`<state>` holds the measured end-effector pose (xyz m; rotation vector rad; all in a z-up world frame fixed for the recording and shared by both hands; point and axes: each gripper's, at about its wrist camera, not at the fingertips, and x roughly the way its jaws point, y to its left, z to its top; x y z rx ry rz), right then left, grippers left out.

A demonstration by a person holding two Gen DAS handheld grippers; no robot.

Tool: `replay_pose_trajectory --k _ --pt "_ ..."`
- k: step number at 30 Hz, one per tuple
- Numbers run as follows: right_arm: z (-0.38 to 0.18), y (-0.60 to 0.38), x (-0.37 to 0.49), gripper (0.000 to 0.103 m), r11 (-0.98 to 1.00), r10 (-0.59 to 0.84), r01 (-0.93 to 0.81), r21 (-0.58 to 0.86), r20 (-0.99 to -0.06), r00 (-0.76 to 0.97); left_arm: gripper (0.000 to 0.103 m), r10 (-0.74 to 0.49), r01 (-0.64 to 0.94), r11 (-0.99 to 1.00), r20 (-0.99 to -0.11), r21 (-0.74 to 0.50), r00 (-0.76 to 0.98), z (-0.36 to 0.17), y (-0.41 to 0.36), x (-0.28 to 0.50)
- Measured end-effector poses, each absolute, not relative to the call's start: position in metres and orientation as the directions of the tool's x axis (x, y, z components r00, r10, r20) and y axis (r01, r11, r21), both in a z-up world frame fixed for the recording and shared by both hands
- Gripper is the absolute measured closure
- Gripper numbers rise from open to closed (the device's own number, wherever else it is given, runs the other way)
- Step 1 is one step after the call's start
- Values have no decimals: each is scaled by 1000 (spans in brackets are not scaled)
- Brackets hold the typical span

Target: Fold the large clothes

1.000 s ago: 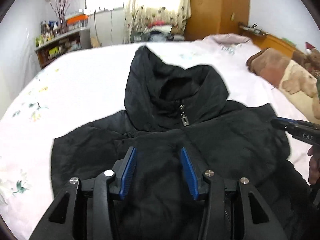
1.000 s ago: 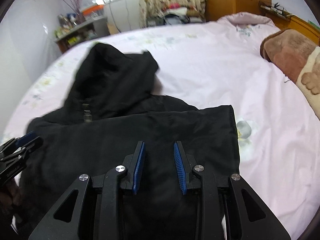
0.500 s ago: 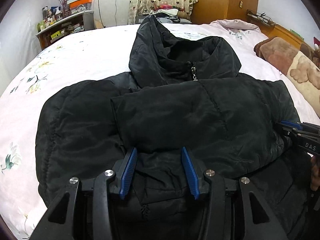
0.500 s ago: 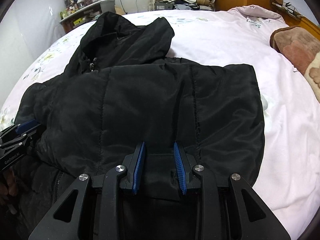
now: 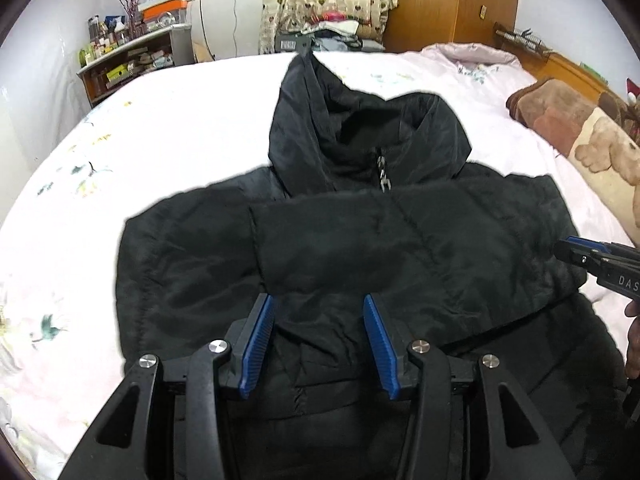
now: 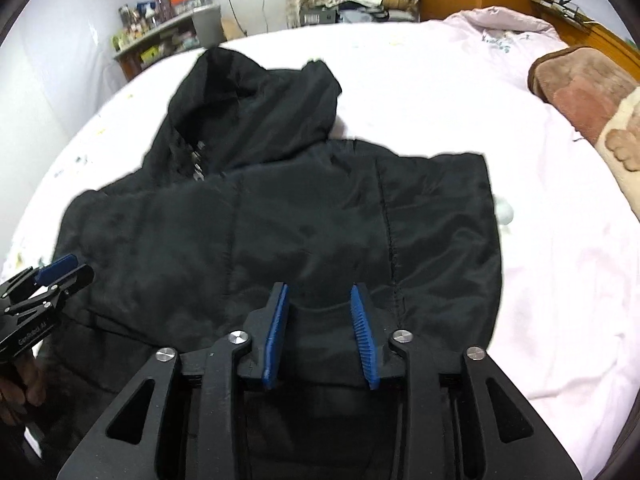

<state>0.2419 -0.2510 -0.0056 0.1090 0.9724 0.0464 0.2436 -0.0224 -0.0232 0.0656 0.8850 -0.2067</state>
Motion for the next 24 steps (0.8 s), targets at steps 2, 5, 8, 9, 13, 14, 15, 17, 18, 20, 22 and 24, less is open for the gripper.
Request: replay_pose_trajectory --k 2,5,8,9,13,14,15,17,18,20,22,24 --pt "3 -249 237 66 993 96 0 117 -812 576 53 -154 205 978 -765 -29 626 -14 -21 239" --pt "14 -246 234 66 991 113 -14 130 -797 594 53 -167 212 977 -752 -37 637 -2 -20 237" --pt "22 -244 241 65 988 137 -27 151 -790 597 53 -183 222 974 -744 -48 643 7 -20 243" --pt "24 -243 245 65 988 140 -29 153 -789 598 53 -186 224 973 -742 -49 645 9 -20 246" --pt "30 -243 260 58 988 141 -42 146 -785 603 53 -193 239 970 -742 -46 642 16 -21 267" --pt "33 -242 265 58 989 140 -45 142 -783 606 53 -196 244 969 -742 -45 642 19 -22 274" --pt "35 -242 272 58 990 136 -47 136 -782 609 53 -199 249 968 -739 -44 643 21 -23 281" --pt "40 -241 285 58 990 136 -57 129 -776 615 50 -202 256 966 -735 -40 648 26 -25 300" --pt "44 -241 294 58 990 140 -61 130 -772 620 49 -203 258 965 -731 -38 651 29 -26 308" --pt "48 -240 314 58 988 151 -70 137 -766 625 45 -206 263 964 -728 -36 654 32 -28 328" --pt "50 -239 332 55 987 159 -81 139 -761 629 42 -214 269 962 -731 -42 648 33 -31 348" --pt "48 -240 355 51 987 158 -75 142 -766 623 39 -217 267 962 -739 -52 638 30 -33 371"
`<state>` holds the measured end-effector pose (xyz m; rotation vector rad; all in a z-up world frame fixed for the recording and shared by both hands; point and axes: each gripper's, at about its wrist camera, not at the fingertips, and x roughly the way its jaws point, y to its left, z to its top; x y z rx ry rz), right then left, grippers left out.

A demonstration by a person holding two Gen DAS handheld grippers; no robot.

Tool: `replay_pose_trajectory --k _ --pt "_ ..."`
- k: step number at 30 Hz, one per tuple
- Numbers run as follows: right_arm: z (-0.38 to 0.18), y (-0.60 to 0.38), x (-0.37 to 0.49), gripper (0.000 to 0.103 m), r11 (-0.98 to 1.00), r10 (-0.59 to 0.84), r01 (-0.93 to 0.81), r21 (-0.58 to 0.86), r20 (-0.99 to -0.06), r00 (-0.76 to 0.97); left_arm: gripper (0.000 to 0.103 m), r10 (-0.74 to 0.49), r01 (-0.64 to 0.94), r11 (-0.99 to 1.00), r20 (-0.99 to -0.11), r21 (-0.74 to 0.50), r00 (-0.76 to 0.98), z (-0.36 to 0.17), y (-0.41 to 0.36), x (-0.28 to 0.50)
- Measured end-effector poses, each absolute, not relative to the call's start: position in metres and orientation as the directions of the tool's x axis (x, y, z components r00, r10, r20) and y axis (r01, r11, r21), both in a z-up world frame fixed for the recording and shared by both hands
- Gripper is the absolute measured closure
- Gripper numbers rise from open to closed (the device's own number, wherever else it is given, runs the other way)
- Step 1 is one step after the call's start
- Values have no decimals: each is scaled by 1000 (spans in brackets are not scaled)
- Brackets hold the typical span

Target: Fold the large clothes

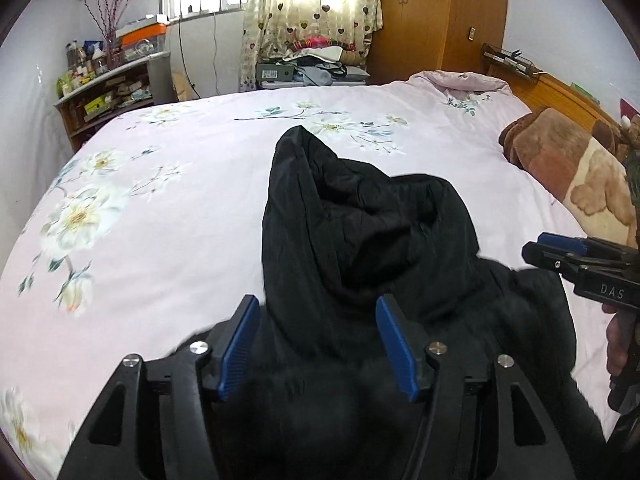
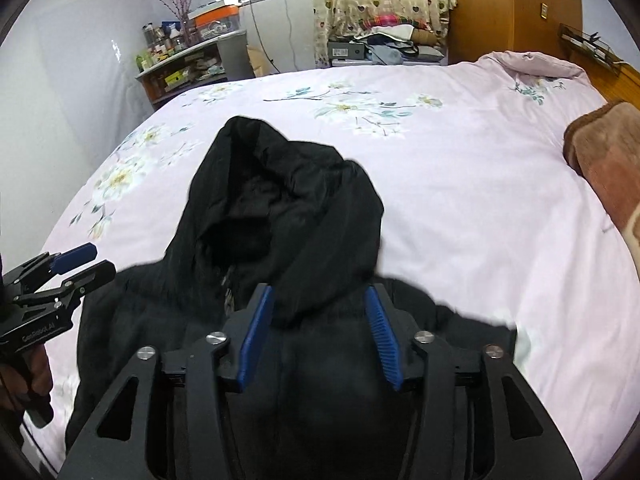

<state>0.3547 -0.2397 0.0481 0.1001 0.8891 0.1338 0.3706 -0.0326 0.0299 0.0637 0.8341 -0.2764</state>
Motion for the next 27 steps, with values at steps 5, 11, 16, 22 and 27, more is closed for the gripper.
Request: replay_pose_trajectory --k 5,11,16,22,27 --pt "36 -246 404 51 984 164 -43 173 -782 602 39 -191 206 975 -763 -78 617 14 -34 423" --pt "15 -255 459 51 986 137 -1 168 -800 584 39 -160 165 984 -772 -73 615 -7 -37 472" --pt "-3 -259 495 51 985 119 39 169 -823 556 40 -181 166 981 -771 -99 610 -15 -48 502" --pt "2 -255 493 94 986 145 -8 169 -816 559 99 -195 177 978 -760 -107 620 -13 -51 504" --pt "46 -258 450 95 973 204 -50 227 -735 647 100 -233 184 972 -691 -145 684 19 -28 460"
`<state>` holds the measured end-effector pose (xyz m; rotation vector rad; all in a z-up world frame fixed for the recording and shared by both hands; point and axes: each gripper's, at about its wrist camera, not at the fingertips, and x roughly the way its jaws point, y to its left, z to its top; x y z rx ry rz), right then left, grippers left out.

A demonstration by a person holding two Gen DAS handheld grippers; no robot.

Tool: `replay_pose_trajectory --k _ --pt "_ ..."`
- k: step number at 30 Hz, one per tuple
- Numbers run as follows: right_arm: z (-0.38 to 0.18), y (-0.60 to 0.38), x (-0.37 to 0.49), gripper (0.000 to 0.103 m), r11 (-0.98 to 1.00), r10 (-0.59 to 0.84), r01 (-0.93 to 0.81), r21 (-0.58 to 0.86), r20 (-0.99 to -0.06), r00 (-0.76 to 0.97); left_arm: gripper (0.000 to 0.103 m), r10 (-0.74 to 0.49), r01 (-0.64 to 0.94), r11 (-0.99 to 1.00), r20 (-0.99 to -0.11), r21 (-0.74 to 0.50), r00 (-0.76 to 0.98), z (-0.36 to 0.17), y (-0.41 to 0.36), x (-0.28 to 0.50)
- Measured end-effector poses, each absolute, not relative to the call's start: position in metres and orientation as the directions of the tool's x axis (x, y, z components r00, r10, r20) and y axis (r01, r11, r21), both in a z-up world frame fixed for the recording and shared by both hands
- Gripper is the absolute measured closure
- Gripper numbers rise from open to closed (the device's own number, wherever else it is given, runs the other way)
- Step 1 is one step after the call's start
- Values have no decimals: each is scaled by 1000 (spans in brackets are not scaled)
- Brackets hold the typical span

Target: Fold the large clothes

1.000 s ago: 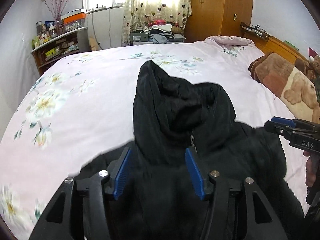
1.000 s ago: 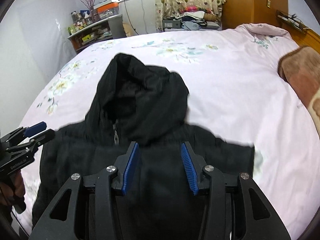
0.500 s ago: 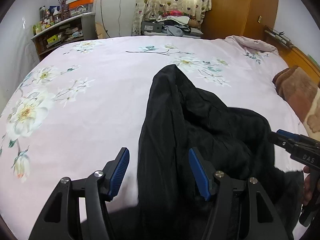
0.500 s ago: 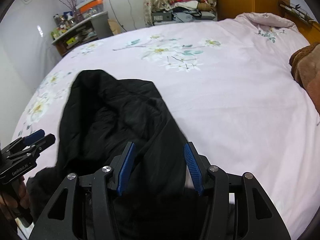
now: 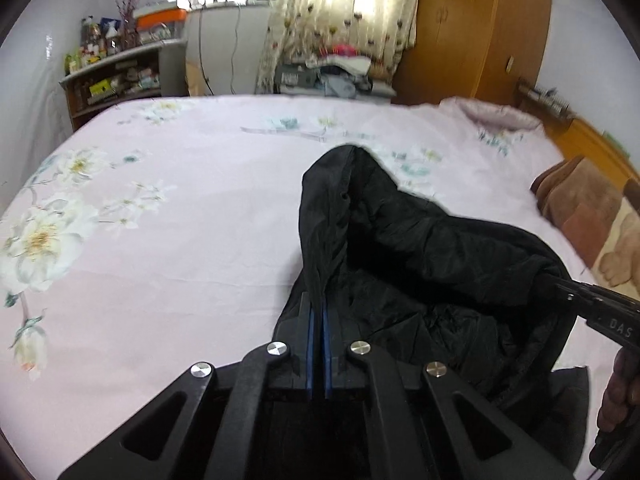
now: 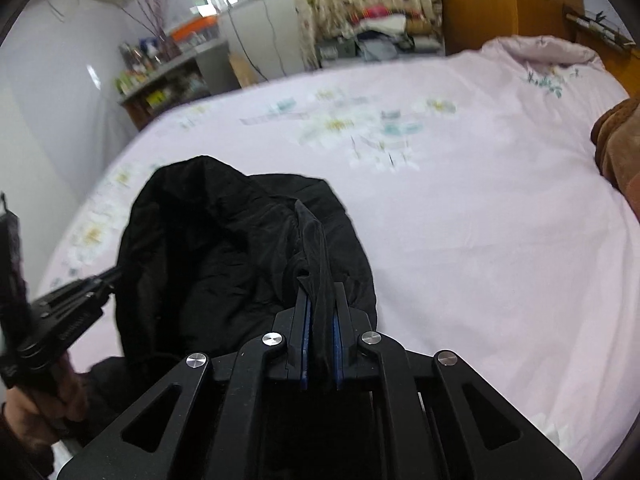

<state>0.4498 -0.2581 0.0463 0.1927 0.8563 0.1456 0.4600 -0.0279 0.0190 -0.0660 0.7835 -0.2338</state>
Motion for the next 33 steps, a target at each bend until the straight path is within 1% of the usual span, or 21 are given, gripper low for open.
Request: replay_pose_trajectory --k 6,9,12,14,18,24,28,30,31,32,33 --pt "88 -263 374 95 957 250 -78 279 -660 709 100 -303 209 952 -602 -222 739 64 5 383" --pt "95 -269 334 95 951 260 -75 301 -641 722 100 -320 220 946 -581 -237 749 74 13 344" --pt "91 -271 301 95 945 268 -67 319 -642 719 100 -322 222 946 -581 -237 748 71 19 304" --pt "83 -272 278 96 942 273 -57 331 -654 706 100 -308 212 951 -596 -226 741 62 23 278" --pt "59 -277 248 96 930 291 -30 366 -684 669 100 -295 178 954 -646 -242 704 35 29 245" --pt "12 -283 216 96 924 305 11 382 -753 583 99 -259 119 964 -744 -237 616 -7 42 216" --pt "-7 -290 202 96 914 328 33 405 -783 529 98 -238 92 970 -788 -226 568 -19 57 195" --pt "-8 -295 198 88 908 329 53 416 -784 526 98 -231 73 970 -794 -231 562 -19 65 183" --pt "-6 -299 195 79 898 343 57 437 -774 533 94 -225 63 971 -791 -231 569 -16 69 178" --pt "-3 -302 193 73 880 368 57 471 -754 544 86 -219 51 971 -786 -233 578 -14 72 174" --pt "-2 -303 191 60 867 386 55 495 -738 553 79 -215 35 970 -779 -241 589 -11 76 174"
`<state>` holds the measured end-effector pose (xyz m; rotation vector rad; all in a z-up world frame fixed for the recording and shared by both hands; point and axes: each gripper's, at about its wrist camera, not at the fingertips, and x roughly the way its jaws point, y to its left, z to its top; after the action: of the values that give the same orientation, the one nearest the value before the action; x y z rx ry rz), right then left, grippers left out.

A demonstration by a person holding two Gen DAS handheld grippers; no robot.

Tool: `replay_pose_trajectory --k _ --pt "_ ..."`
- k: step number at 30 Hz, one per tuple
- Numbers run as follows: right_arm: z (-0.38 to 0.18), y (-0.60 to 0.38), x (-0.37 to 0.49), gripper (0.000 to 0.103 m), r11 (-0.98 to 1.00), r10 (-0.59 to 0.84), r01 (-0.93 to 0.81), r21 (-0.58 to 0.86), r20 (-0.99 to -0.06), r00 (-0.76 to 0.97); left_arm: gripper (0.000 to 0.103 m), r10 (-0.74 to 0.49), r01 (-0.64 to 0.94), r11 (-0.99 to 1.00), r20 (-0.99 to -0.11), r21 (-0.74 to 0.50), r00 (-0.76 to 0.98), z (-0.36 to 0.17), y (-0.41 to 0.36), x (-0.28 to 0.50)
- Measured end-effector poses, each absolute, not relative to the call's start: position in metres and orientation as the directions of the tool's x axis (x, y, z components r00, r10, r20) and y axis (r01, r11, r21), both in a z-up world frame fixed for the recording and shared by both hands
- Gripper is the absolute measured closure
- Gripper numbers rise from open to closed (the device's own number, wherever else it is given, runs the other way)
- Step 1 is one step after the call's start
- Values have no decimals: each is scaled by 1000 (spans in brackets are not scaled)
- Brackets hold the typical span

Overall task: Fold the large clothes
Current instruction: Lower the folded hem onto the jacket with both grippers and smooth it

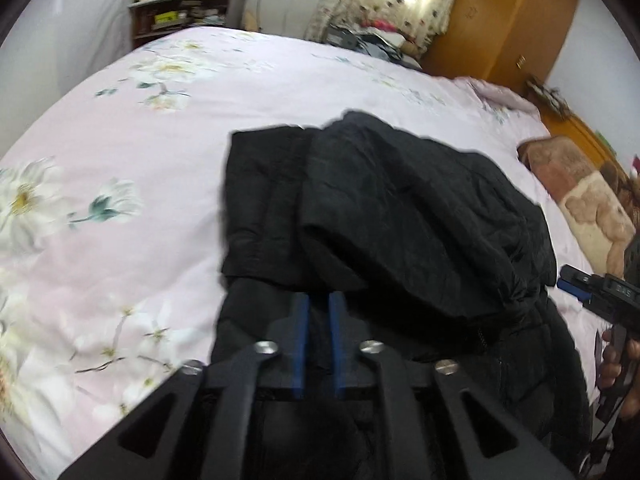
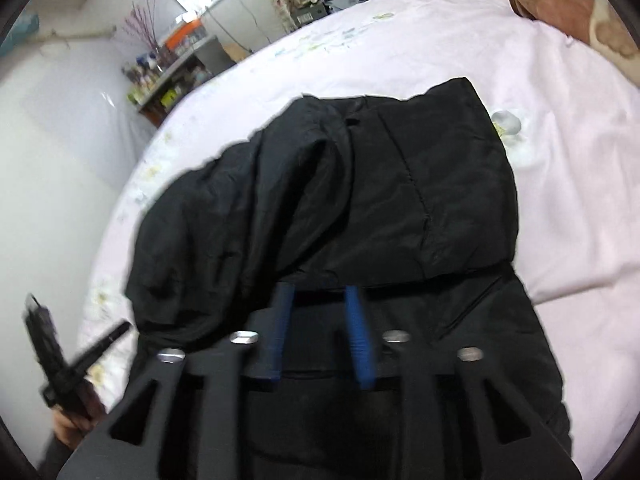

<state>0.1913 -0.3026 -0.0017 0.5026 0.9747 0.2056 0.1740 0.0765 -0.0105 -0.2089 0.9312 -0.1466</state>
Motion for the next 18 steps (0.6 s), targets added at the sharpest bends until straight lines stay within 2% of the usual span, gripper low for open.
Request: replay_pose_trajectory --k 1,2,4,10,11,12,13,18 --pt "2 -303 191 53 854 404 51 518 -721 563 62 -220 24 966 -767 -258 603 -7 78 172" --pt "3 -302 193 53 841 423 42 539 -704 570 45 -231 20 960 -751 -279 618 -3 78 175" --pt "5 -293 205 53 824 455 27 566 -688 566 38 -252 27 951 -721 -308 645 5 74 189" --pt "-20 -269 245 53 780 513 60 623 -692 509 39 -273 53 951 -746 -305 608 -11 44 228" --pt "-25 -262 251 69 784 517 58 618 -702 490 41 -265 52 955 -755 -294 599 -13 41 231" --pt "-25 -257 254 90 805 494 58 590 -722 484 44 -274 57 952 -756 -300 595 -12 40 231" --pt "-21 -252 253 98 821 478 48 569 -731 486 47 -298 71 944 -741 -322 602 -7 41 228" --pt "-5 -253 216 98 790 506 8 613 -660 555 47 -340 136 929 -647 -345 683 15 45 193"
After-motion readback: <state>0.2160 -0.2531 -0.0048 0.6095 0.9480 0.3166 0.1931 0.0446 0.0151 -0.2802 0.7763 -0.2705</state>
